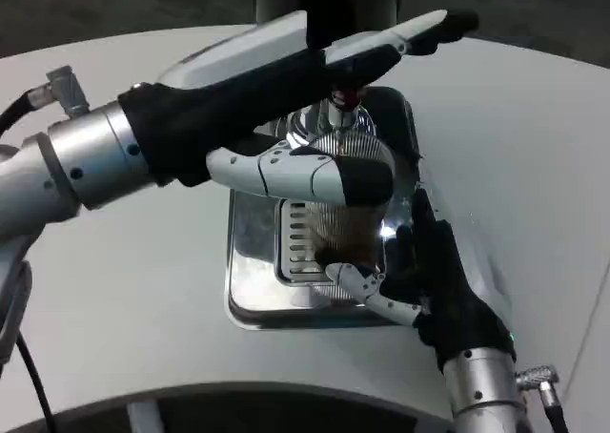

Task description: Grasp the cup under the faucet to collect the drink, then remove the cup.

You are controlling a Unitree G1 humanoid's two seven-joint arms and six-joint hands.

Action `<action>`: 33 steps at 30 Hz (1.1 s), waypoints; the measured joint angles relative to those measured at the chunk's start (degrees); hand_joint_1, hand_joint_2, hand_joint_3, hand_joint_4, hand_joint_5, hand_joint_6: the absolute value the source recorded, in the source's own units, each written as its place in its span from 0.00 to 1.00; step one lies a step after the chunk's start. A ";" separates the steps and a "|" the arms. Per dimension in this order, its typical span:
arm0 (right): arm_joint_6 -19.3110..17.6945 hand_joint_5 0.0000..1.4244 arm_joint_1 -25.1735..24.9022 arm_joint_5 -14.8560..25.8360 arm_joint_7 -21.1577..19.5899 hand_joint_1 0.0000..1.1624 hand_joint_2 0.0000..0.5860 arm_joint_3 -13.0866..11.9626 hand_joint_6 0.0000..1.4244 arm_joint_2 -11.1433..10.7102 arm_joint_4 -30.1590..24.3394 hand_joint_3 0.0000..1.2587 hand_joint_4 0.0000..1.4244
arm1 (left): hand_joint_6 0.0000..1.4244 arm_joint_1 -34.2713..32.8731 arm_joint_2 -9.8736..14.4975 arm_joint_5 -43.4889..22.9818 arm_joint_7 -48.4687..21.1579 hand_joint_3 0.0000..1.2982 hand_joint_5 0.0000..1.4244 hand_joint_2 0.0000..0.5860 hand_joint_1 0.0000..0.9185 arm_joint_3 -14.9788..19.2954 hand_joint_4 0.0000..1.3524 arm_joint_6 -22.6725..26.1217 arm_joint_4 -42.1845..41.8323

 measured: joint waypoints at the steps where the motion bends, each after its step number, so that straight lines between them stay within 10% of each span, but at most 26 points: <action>1: -0.35 0.00 -0.70 0.42 -0.28 0.63 0.30 -0.06 0.03 0.07 0.96 0.00 0.00 | 0.01 0.00 0.00 0.02 0.03 0.00 0.02 0.14 0.00 0.00 0.00 -0.02 0.02; 33: -7.94 0.00 -11.10 5.25 -8.90 0.68 0.28 -0.76 0.07 1.70 17.20 0.00 0.00 | 0.01 -0.02 0.63 -0.10 0.23 0.00 0.02 0.15 0.00 0.13 0.00 -0.49 1.12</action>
